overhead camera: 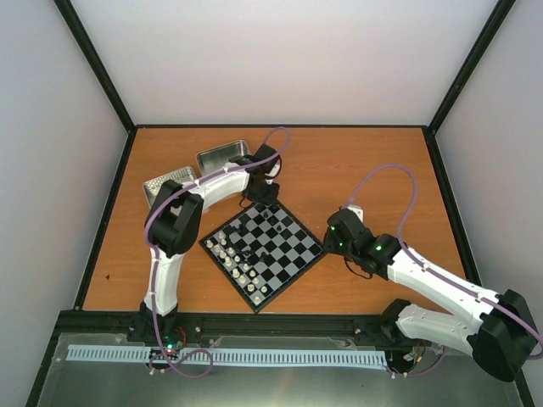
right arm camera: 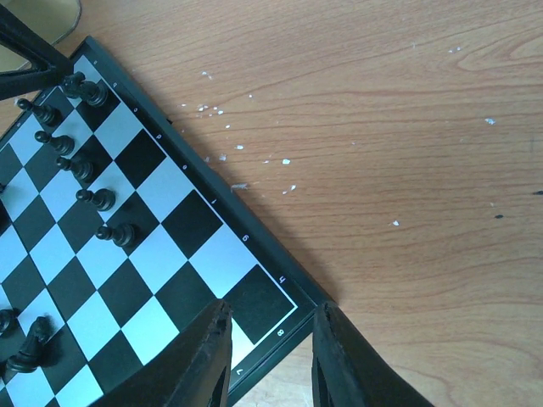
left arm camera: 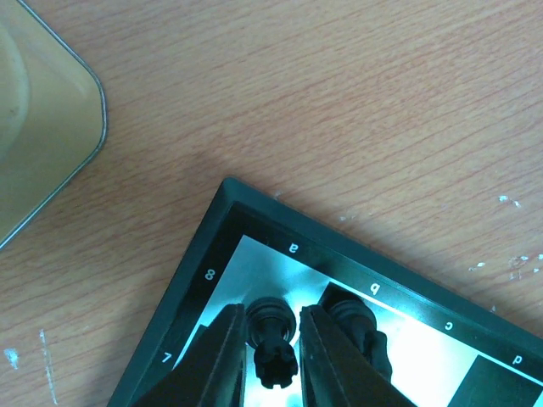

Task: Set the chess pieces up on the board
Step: Place the chess piece on the chessboard, then pick up the chess piece from the chessboard.

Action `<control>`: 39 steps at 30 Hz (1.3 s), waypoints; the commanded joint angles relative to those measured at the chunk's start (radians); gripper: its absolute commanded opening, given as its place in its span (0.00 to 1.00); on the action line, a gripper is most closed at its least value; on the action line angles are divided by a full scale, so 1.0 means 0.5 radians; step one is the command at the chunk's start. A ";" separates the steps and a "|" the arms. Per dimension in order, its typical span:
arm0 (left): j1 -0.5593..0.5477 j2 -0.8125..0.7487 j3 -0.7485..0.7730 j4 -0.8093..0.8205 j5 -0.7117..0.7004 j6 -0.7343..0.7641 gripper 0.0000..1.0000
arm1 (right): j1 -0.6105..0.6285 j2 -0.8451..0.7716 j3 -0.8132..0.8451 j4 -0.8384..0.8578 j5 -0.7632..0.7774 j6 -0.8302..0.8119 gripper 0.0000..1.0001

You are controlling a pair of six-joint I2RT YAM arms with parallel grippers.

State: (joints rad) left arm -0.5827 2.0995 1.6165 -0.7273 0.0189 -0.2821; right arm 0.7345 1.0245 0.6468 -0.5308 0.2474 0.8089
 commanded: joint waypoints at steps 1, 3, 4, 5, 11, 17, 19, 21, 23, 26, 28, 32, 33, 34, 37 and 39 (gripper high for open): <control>0.027 0.017 0.014 0.011 0.033 0.034 0.21 | -0.015 -0.021 -0.022 -0.003 0.030 0.020 0.28; 0.027 -0.008 0.019 0.006 0.023 0.034 0.22 | -0.015 -0.025 -0.020 -0.001 0.030 0.020 0.28; 0.029 -0.023 0.021 0.007 0.017 0.034 0.23 | -0.015 -0.025 -0.020 0.001 0.028 0.018 0.28; 0.030 -0.039 0.026 0.007 0.012 0.034 0.24 | -0.015 -0.026 -0.018 0.002 0.027 0.017 0.28; 0.044 -0.138 0.113 -0.041 -0.027 0.032 0.31 | -0.015 -0.008 -0.004 0.025 0.004 0.008 0.28; 0.061 -0.371 0.030 -0.017 -0.095 0.009 0.35 | -0.013 0.040 0.024 0.050 -0.086 -0.041 0.29; 0.062 -0.511 -0.111 0.053 -0.119 -0.023 0.39 | -0.017 0.075 0.040 0.048 -0.124 -0.062 0.29; 0.062 -0.660 -0.310 0.118 -0.125 -0.057 0.43 | -0.015 0.108 0.049 0.048 -0.149 -0.071 0.29; 0.061 -0.780 -0.499 0.151 -0.156 -0.092 0.45 | -0.015 0.132 0.050 0.062 -0.170 -0.069 0.29; 0.066 -0.922 -0.762 0.154 -0.188 -0.140 0.44 | -0.016 0.165 0.050 0.083 -0.194 -0.060 0.29; 0.072 -1.003 -0.888 0.158 -0.174 -0.166 0.38 | -0.015 0.179 0.056 0.092 -0.204 -0.056 0.29; 0.085 -1.067 -1.059 0.163 -0.174 -0.230 0.30 | -0.015 0.205 0.070 0.095 -0.204 -0.056 0.29; 0.088 -1.069 -1.084 0.165 -0.182 -0.245 0.28 | -0.015 0.209 0.073 0.097 -0.204 -0.056 0.29; 0.090 -1.065 -1.106 0.168 -0.187 -0.252 0.27 | -0.015 0.213 0.073 0.099 -0.203 -0.056 0.29; 0.097 -1.037 -1.136 0.178 -0.220 -0.266 0.24 | -0.015 0.220 0.075 0.098 -0.209 -0.053 0.29; 0.103 -1.015 -1.138 0.185 -0.232 -0.263 0.24 | -0.015 0.222 0.076 0.098 -0.212 -0.050 0.29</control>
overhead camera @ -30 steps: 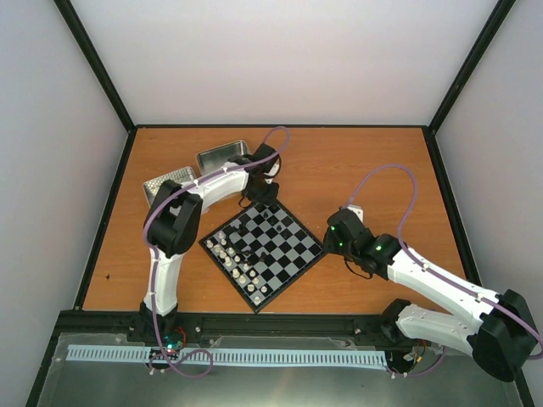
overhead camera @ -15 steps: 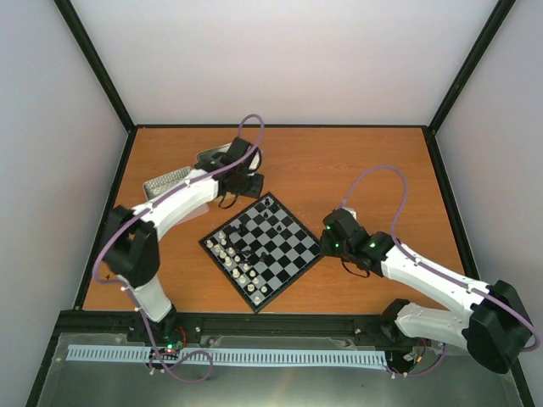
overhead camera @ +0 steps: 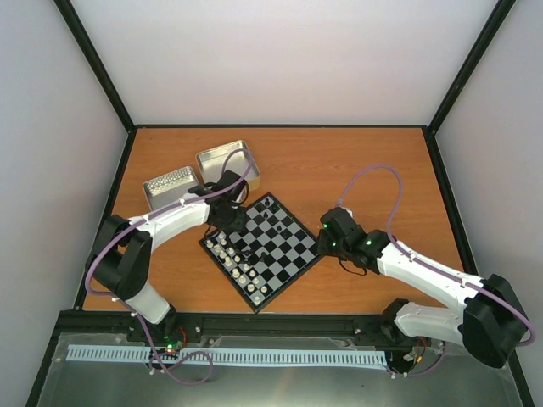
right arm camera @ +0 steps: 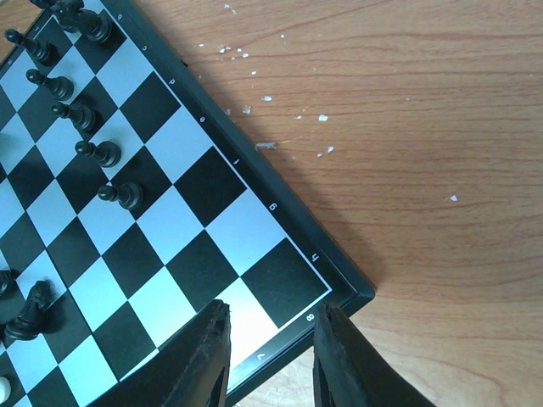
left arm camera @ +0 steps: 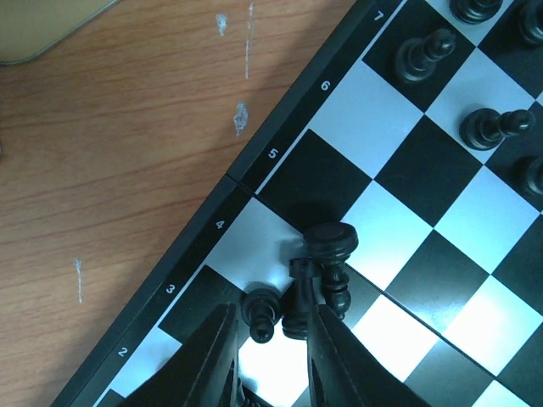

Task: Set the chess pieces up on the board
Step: Pick up the chess piece from the chessboard.

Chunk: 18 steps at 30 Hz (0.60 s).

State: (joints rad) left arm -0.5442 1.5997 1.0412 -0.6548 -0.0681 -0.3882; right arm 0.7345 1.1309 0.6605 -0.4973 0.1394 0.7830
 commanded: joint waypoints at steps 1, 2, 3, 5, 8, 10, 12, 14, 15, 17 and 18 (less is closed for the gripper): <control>0.029 -0.006 0.015 0.049 -0.053 -0.048 0.23 | -0.016 0.009 0.046 0.028 0.005 0.005 0.29; 0.030 0.006 0.014 0.058 -0.043 -0.042 0.23 | -0.015 0.009 0.044 0.028 0.005 0.005 0.29; 0.033 0.020 0.016 0.064 -0.028 -0.039 0.23 | -0.015 0.008 0.043 0.024 0.007 0.005 0.29; 0.033 0.047 0.019 0.074 -0.013 -0.026 0.20 | -0.015 0.003 0.040 0.022 0.010 0.009 0.29; 0.036 0.078 0.025 0.063 -0.007 -0.024 0.19 | -0.015 -0.001 0.035 0.021 0.015 0.010 0.29; 0.036 0.086 0.024 0.053 -0.019 -0.020 0.19 | -0.015 0.002 0.035 0.021 0.016 0.008 0.29; 0.036 0.089 0.017 0.055 -0.023 -0.021 0.20 | -0.015 0.008 0.032 0.026 0.013 0.011 0.29; 0.039 0.094 0.011 0.057 -0.026 -0.018 0.20 | -0.015 0.017 0.032 0.036 0.005 0.011 0.29; 0.039 0.098 0.010 0.057 -0.023 -0.016 0.20 | -0.013 0.022 0.034 0.041 0.001 0.010 0.29; 0.040 0.108 0.005 0.059 -0.012 -0.011 0.20 | -0.015 0.031 0.038 0.046 -0.005 0.005 0.29; 0.039 0.113 0.003 0.064 0.005 -0.003 0.20 | -0.015 0.035 0.041 0.050 -0.005 0.005 0.29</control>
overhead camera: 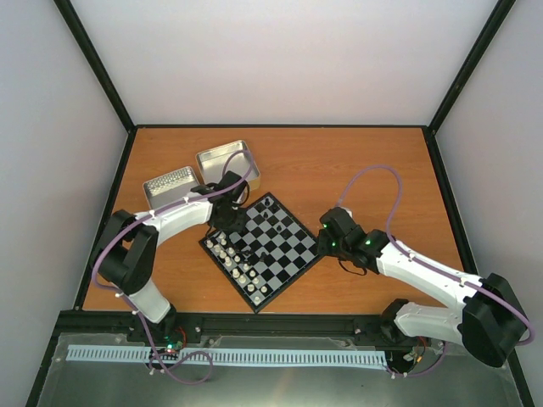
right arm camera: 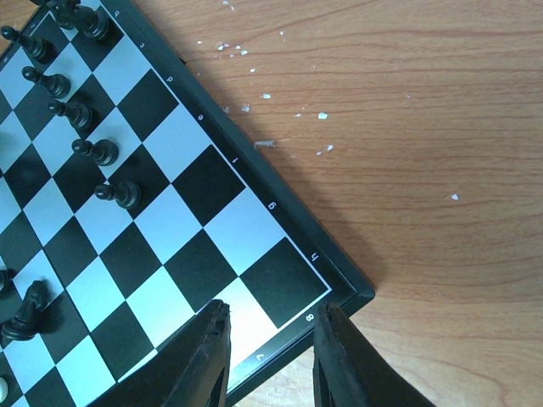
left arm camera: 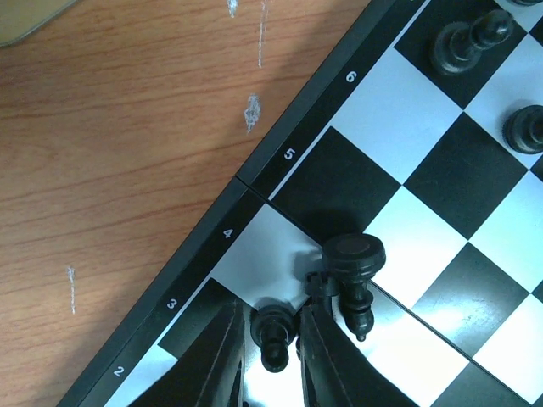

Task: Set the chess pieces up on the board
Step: Pick up the chess piece from the chessboard.

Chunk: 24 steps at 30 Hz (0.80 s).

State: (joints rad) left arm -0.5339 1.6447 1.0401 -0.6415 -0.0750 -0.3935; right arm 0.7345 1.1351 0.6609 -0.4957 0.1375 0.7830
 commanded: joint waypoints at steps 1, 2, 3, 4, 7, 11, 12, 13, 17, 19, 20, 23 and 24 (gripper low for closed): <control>0.019 0.029 0.001 0.038 0.028 0.015 0.20 | -0.015 0.030 0.041 0.047 0.000 0.003 0.29; 0.019 0.038 -0.005 0.042 0.030 0.018 0.20 | -0.013 0.031 0.043 0.050 -0.001 0.003 0.29; 0.019 0.042 -0.010 0.042 0.031 0.018 0.20 | -0.014 0.031 0.043 0.050 -0.001 0.003 0.29; 0.020 0.046 -0.017 0.043 0.024 0.020 0.20 | -0.015 0.032 0.044 0.050 -0.001 0.002 0.29; 0.019 0.050 -0.031 0.049 0.009 0.018 0.19 | -0.015 0.031 0.042 0.057 -0.002 0.004 0.29; 0.019 0.049 -0.033 0.051 0.000 0.017 0.12 | -0.015 0.035 0.043 0.060 -0.003 0.002 0.29; 0.019 0.050 -0.029 0.055 -0.005 0.018 0.10 | -0.015 0.034 0.043 0.059 -0.004 0.002 0.29; 0.019 0.047 -0.026 0.054 -0.010 0.020 0.07 | -0.015 0.034 0.043 0.059 -0.001 0.000 0.29; 0.019 0.003 0.006 0.051 -0.019 0.041 0.03 | -0.015 0.029 0.046 0.056 0.002 0.002 0.29; 0.019 -0.055 0.034 0.034 -0.027 0.068 0.03 | -0.015 0.020 0.043 0.051 0.011 0.004 0.28; 0.019 -0.088 0.052 0.021 -0.021 0.084 0.03 | -0.015 0.016 0.043 0.045 0.024 0.009 0.28; 0.016 -0.192 0.107 0.008 0.075 0.141 0.03 | -0.015 -0.025 0.035 0.036 0.072 0.024 0.28; 0.013 -0.226 0.123 0.019 0.132 0.159 0.03 | -0.015 -0.045 0.033 0.031 0.098 0.033 0.28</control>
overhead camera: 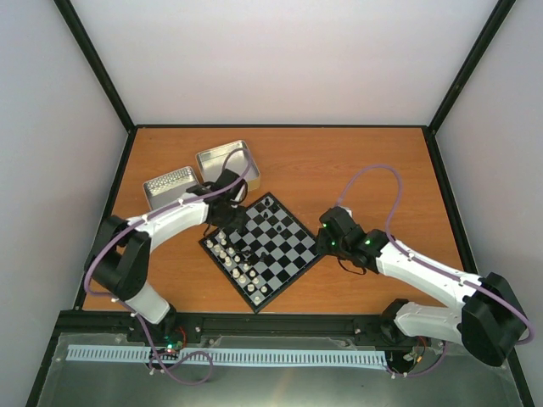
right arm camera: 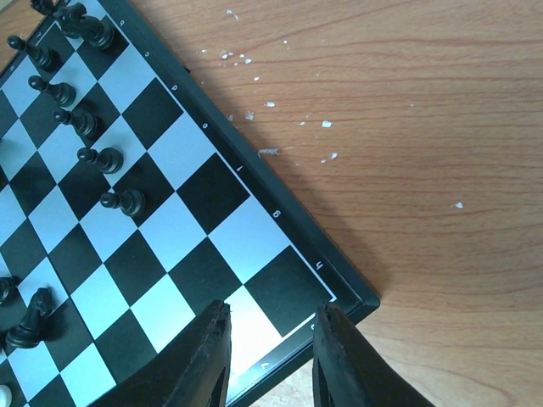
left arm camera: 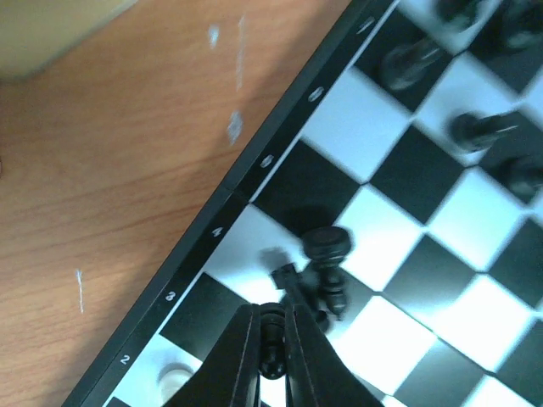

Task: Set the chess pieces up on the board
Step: Pick up the chess piece from the chessboard, then place the chess piece on the chessboard.

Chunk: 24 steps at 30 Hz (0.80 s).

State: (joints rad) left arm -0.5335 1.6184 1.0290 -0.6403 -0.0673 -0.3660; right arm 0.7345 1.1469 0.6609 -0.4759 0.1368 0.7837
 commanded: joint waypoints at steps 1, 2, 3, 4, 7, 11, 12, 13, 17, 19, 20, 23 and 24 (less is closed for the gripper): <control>0.008 -0.204 0.159 0.031 0.175 0.114 0.02 | -0.015 -0.089 0.029 -0.018 0.123 0.043 0.28; 0.002 -0.231 0.169 0.051 0.237 0.123 0.03 | -0.015 -0.112 0.027 -0.024 0.149 0.055 0.28; -0.011 -0.253 0.178 0.073 0.300 0.131 0.02 | -0.015 -0.144 0.021 -0.028 0.171 0.070 0.28; -0.029 -0.268 0.188 0.095 0.359 0.135 0.02 | -0.015 -0.167 0.018 -0.036 0.194 0.080 0.28; -0.138 -0.269 0.245 0.149 0.449 0.139 0.03 | -0.015 -0.241 0.009 -0.080 0.278 0.128 0.28; -0.344 -0.185 0.344 0.176 0.383 0.089 0.02 | -0.015 -0.366 -0.026 -0.164 0.415 0.219 0.29; -0.386 -0.157 0.369 0.181 0.373 0.075 0.02 | -0.016 -0.405 -0.035 -0.194 0.451 0.247 0.29; -0.434 -0.115 0.390 0.187 0.351 0.056 0.02 | -0.015 -0.447 -0.044 -0.220 0.487 0.277 0.29; -0.644 0.029 0.495 0.191 0.283 0.016 0.02 | -0.015 -0.615 -0.096 -0.325 0.633 0.400 0.31; -0.723 0.124 0.554 0.170 0.255 -0.009 0.02 | -0.015 -0.690 -0.116 -0.362 0.686 0.456 0.32; -0.754 0.170 0.585 0.152 0.236 -0.023 0.02 | -0.015 -0.735 -0.122 -0.382 0.711 0.473 0.32; -0.822 0.295 0.674 0.096 0.190 -0.064 0.02 | -0.015 -0.810 -0.129 -0.437 0.771 0.521 0.33; -0.830 0.327 0.688 0.085 0.180 -0.081 0.02 | -0.015 -0.827 -0.129 -0.447 0.784 0.528 0.33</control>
State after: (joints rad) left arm -0.9176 1.7298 1.3041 -0.5674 0.0669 -0.3603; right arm 0.7338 0.7742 0.6098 -0.6487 0.4351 0.9848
